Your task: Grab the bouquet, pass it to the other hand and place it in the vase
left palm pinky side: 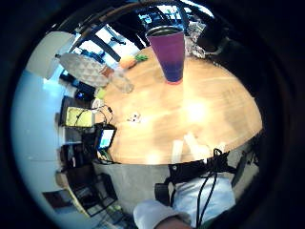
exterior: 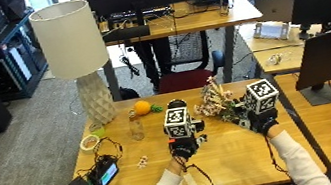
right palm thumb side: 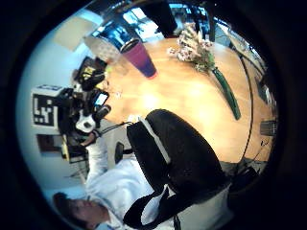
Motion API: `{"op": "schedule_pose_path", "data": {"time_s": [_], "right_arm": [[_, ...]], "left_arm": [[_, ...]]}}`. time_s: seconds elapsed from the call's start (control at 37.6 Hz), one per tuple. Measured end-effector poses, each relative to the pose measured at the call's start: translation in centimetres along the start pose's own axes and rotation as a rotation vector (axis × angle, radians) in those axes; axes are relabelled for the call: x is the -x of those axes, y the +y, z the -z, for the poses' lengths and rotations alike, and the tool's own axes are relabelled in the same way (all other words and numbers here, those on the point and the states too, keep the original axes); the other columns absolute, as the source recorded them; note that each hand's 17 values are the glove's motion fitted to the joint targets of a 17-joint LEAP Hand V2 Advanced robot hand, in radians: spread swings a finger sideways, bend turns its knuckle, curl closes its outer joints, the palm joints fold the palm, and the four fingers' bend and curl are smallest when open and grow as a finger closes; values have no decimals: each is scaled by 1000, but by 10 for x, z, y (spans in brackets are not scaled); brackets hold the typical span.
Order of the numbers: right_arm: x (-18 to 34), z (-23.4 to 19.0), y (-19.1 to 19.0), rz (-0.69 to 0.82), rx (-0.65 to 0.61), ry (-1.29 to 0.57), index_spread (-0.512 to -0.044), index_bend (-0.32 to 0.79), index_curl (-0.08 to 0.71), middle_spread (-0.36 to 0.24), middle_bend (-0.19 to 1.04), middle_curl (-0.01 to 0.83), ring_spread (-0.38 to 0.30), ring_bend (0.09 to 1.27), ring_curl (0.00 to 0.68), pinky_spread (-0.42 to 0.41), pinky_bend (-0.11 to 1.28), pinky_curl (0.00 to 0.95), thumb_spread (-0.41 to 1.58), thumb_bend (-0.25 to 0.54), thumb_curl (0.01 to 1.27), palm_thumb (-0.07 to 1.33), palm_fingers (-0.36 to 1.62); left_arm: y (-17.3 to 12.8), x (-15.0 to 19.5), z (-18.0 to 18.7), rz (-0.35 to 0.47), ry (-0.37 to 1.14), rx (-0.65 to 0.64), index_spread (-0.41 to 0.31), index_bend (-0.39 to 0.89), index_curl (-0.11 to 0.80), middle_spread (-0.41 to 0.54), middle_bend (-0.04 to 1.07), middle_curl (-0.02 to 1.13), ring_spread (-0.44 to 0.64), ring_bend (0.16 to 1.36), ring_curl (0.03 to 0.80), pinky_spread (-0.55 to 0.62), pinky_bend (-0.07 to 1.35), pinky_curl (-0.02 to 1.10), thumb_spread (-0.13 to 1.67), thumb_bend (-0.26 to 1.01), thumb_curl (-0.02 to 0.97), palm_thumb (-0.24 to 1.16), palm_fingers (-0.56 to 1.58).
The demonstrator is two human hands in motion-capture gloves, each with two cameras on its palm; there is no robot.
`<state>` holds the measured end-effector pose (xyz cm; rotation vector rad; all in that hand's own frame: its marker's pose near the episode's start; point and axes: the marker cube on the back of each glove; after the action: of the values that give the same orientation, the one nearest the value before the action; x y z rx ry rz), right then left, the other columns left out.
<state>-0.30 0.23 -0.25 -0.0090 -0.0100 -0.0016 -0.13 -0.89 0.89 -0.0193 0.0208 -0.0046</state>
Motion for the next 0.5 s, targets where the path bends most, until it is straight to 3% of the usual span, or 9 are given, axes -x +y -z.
{"op": "schedule_pose_path", "data": {"time_s": [0.05,0.19,0.35,0.5], "right_arm": [[0,0,1,1,3,-3,-221,96,36,-32,249,82,76,317,81,160,504,132,504,136,49,228,503],[-1,1,4,15,-11,-18,-301,102,87,-44,263,145,110,360,153,224,549,213,783,130,75,252,460],[-2,8,8,22,-14,-9,-346,107,112,-45,290,199,131,391,189,256,544,246,981,109,103,262,464],[-6,4,0,29,-23,-48,-363,110,132,-45,305,240,133,404,214,272,541,266,1085,83,128,269,465]], "left_arm": [[-4,0,-3,2,5,10,-49,258,98,20,185,72,60,426,106,96,333,90,505,137,56,232,616],[-9,-2,-8,6,-1,21,-65,247,167,34,170,146,86,449,183,136,335,166,771,130,90,257,575],[-7,0,-9,6,10,21,-69,228,223,43,158,181,108,451,214,159,331,208,946,104,124,270,547],[-12,2,-2,20,-25,10,-73,210,267,47,155,203,118,451,231,174,323,235,1036,74,153,278,539]]}}
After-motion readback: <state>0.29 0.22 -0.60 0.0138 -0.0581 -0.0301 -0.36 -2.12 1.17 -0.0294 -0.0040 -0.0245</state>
